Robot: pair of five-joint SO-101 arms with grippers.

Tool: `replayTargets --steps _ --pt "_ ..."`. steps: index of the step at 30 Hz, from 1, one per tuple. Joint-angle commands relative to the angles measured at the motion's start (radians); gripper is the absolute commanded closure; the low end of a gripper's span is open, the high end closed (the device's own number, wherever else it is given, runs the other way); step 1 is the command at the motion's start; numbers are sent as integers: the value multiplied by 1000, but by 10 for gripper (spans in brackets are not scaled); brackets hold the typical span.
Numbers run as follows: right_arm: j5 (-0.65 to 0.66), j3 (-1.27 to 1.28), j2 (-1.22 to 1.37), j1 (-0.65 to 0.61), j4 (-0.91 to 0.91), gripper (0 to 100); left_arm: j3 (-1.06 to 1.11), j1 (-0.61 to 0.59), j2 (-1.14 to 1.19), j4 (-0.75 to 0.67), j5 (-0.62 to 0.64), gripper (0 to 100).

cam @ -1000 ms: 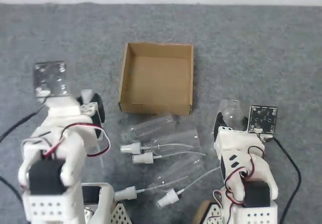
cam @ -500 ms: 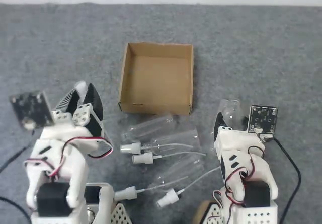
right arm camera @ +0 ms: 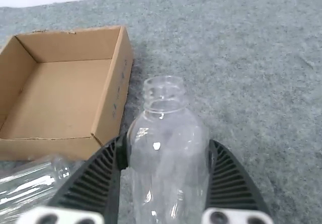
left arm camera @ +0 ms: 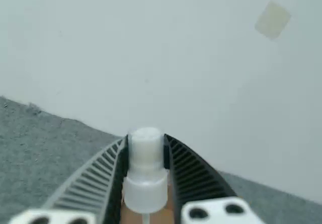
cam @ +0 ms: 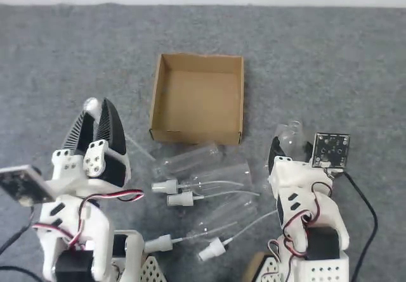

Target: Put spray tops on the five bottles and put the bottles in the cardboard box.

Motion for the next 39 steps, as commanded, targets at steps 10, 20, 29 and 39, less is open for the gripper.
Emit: replayTargets --steps 10,20,29,39 --pt "-5 69 -13 -38 -143 894 119 2 -86 -273 209 988" --pt "-5 94 -13 -127 -183 894 120 2 -86 -410 262 988" --pt "-3 129 -13 -216 -226 894 150 35 -86 -411 391 988" --pt "198 163 -13 -341 -226 894 180 190 -86 -410 390 988"
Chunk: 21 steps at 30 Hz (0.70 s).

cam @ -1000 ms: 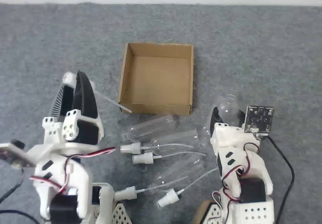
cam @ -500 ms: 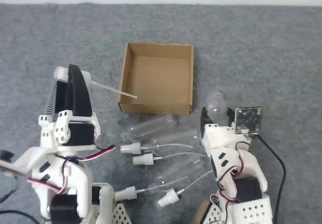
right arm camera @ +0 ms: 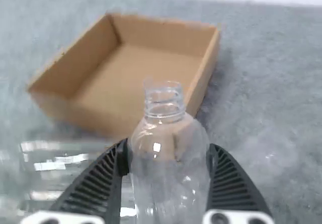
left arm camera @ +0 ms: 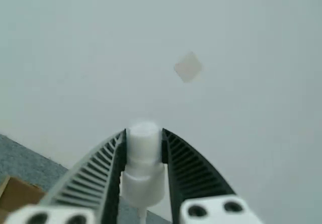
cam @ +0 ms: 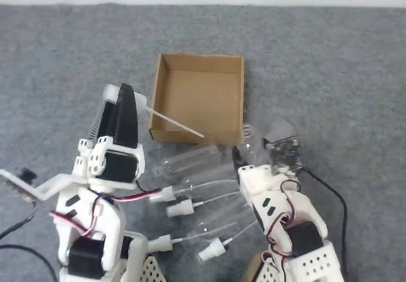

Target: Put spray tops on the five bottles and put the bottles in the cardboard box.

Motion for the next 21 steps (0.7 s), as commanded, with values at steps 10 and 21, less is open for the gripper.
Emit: replayTargets --steps 10,21 --pt "236 -15 -15 -21 -24 894 28 28 -18 -40 12 988" --pt "311 -60 -16 -41 -1 934 91 29 -18 -153 14 988"
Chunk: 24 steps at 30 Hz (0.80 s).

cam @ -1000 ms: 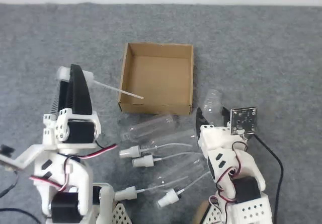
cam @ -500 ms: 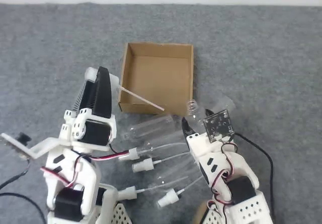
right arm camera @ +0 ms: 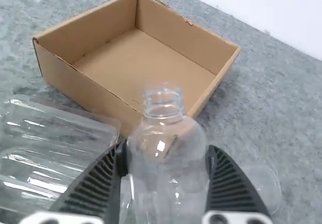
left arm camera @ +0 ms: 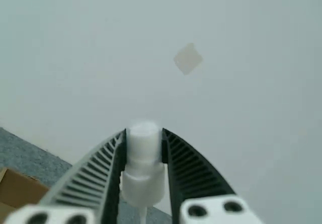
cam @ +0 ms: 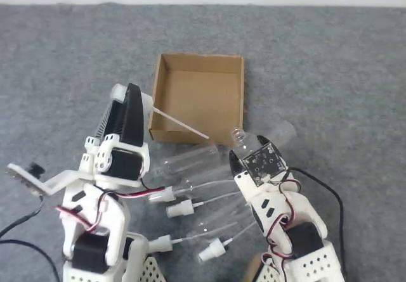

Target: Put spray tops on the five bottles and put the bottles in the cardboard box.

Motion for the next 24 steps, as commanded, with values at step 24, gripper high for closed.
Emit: replayTargets --steps 24 --pt "23 -83 -15 -171 -111 950 82 -80 -20 -180 14 988"
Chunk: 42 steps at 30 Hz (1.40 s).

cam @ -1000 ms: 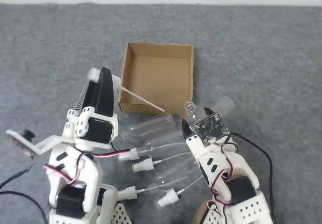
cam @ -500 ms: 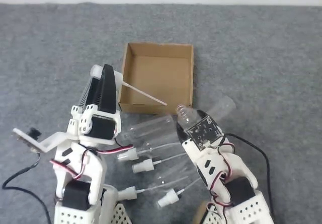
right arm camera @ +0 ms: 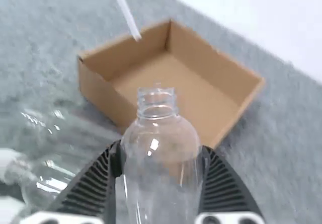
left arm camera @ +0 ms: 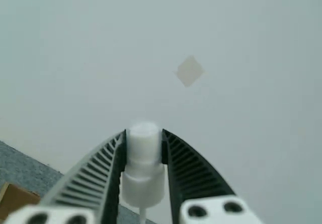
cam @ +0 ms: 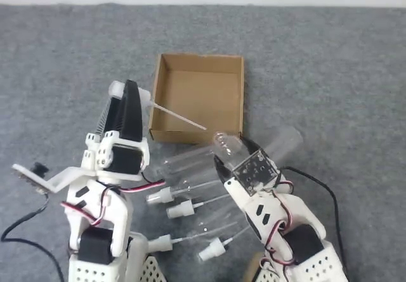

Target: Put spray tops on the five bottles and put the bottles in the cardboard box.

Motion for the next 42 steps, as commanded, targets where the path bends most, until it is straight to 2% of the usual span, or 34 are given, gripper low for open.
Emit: replayTargets --steps 1,7,14,20,22,29,32,38,42 --pt "15 8 -15 -42 -140 950 -15 -61 -20 -32 32 988" --pt "15 115 -10 -82 -354 950 -18 -161 -20 -34 137 988" --pt "15 117 -10 -81 -332 950 -50 -184 -20 -12 147 988" --pt "20 117 -10 -81 -332 950 -200 -173 -20 203 147 988" --pt "58 117 -10 -82 -331 950 -246 -173 -20 256 146 988" --pt "91 117 -8 -84 -331 950 -282 -173 -20 295 141 988" --pt "92 117 -8 -84 -329 950 -282 -157 -20 295 141 988" --pt "92 117 -10 -85 -303 950 -249 -18 -20 298 60 988" --pt "92 117 -10 -85 -303 950 -240 -12 -20 296 58 988"
